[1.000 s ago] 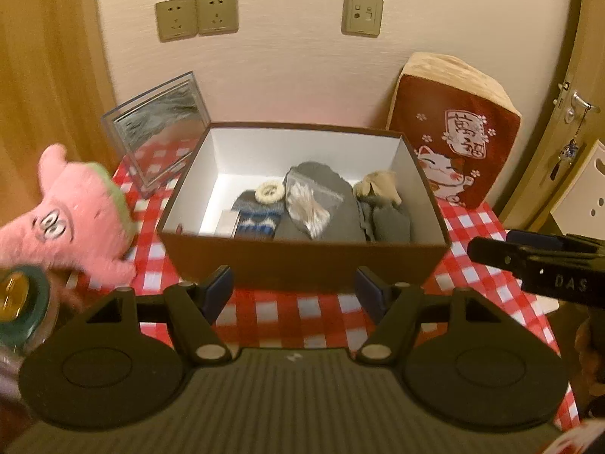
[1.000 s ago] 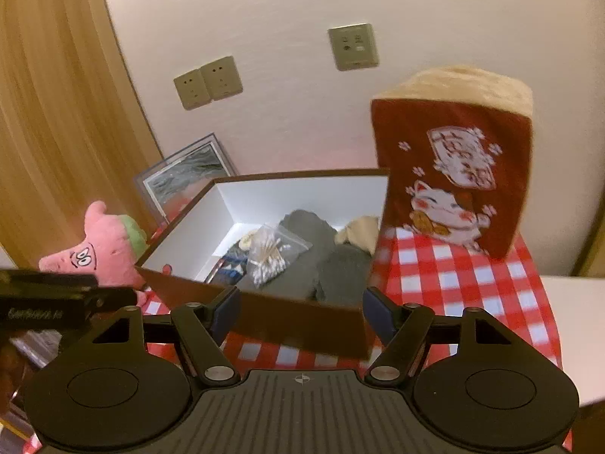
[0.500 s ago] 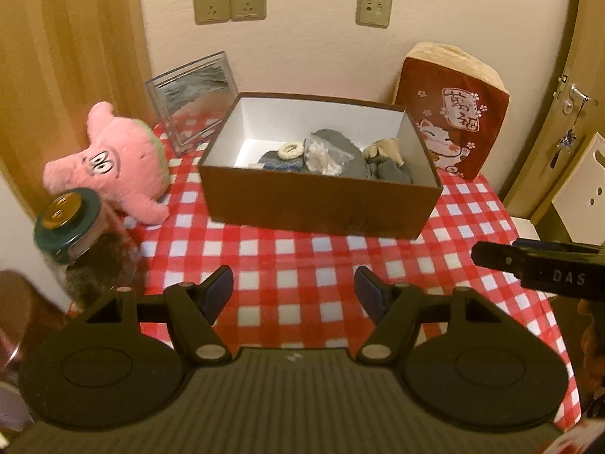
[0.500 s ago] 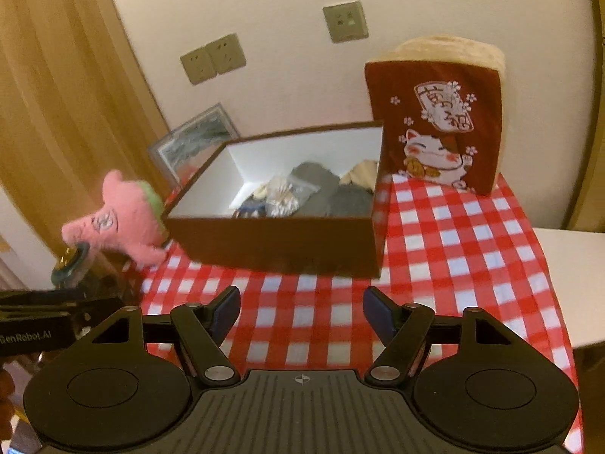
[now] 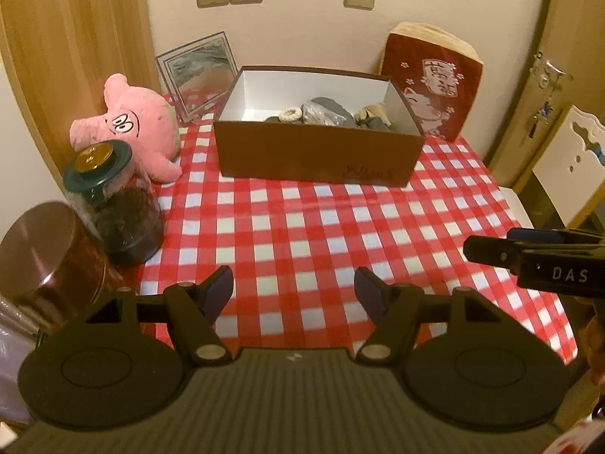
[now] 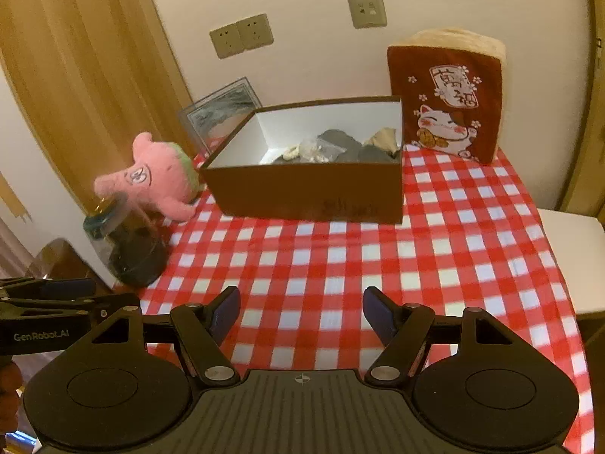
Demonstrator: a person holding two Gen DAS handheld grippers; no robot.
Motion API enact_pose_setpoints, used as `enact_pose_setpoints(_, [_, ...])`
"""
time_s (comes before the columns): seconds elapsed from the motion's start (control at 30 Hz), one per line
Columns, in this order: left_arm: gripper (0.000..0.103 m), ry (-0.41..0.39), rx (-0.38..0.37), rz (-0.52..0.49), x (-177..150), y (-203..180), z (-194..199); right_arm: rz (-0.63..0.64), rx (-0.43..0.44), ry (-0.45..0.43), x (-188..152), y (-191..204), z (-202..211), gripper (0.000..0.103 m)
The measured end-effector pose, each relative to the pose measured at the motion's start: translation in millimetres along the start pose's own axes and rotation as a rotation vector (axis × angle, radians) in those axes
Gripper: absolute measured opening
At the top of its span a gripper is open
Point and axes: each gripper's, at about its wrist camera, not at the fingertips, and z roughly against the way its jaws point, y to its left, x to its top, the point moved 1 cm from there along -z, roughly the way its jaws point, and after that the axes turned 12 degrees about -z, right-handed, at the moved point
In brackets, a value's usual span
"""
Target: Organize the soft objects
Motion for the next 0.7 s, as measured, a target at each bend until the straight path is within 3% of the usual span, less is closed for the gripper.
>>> enact_pose_setpoints(0.37, [0.069,0.016,-0.052,-0.032,-39,-4,27,0.006,-0.048,0.037,-54,23,28,0.071])
enact_pose_setpoints(0.7, [0.069,0.009,-0.077,-0.055,-52,-7,41,-0.003,-0.068,0.045,-78,32,45,0.071])
